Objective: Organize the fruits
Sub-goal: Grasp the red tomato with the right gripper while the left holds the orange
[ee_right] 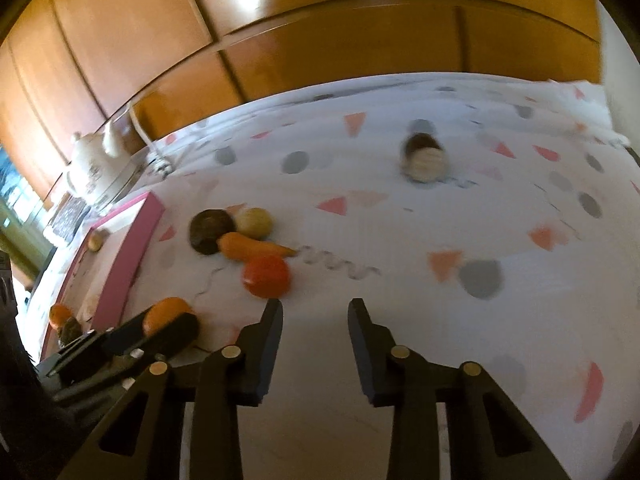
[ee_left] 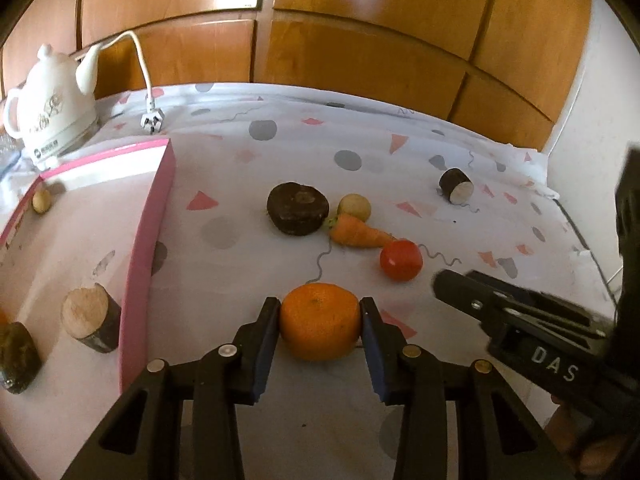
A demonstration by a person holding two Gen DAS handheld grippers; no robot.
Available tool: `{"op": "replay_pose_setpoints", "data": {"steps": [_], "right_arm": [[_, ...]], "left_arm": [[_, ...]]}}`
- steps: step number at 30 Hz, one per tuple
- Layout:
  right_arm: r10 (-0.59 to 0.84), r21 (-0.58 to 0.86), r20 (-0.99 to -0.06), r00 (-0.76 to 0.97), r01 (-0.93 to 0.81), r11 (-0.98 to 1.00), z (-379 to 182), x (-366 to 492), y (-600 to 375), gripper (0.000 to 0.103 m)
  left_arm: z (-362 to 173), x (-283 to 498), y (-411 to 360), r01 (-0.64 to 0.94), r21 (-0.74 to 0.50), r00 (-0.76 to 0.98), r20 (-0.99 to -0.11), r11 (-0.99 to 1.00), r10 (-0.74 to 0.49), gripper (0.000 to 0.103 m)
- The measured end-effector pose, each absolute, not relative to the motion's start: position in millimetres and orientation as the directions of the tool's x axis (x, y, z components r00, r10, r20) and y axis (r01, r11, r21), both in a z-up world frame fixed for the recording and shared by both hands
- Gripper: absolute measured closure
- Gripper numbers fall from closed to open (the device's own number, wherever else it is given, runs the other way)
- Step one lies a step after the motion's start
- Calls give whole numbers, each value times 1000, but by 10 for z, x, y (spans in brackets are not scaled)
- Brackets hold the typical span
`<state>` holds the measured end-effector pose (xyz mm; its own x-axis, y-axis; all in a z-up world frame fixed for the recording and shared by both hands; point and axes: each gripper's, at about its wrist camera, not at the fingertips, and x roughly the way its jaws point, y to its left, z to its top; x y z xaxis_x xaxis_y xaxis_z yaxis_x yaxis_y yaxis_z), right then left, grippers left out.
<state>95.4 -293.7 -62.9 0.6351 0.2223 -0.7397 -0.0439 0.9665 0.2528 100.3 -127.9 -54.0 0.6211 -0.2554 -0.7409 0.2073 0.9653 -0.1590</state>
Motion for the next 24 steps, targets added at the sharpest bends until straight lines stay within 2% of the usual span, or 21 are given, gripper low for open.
{"op": "replay_pose_setpoints", "data": {"steps": [9,14,19,24], "right_arm": [[261,231,-746,613,-130,964,-632,1207,-2661,69],[248,206,-754,608,-140,969,-687,1305,-2617,72],[174,117,-749,639,-131,985,-689,1262,-2663,73],[177,132,-741,648,-117,984,-711,1243,-2737,73]], "left_arm": [[-614,1069,-1247,194,-196,603,-749,961,-275,61],[-633,1080,-1259,197,-188,603,-751,962,-270,61],[-641,1092,-1272,200,-176,606,-751,964,-263,61],[-646,1090,-1283,203,-165,609,-750,965,-257,62]]}}
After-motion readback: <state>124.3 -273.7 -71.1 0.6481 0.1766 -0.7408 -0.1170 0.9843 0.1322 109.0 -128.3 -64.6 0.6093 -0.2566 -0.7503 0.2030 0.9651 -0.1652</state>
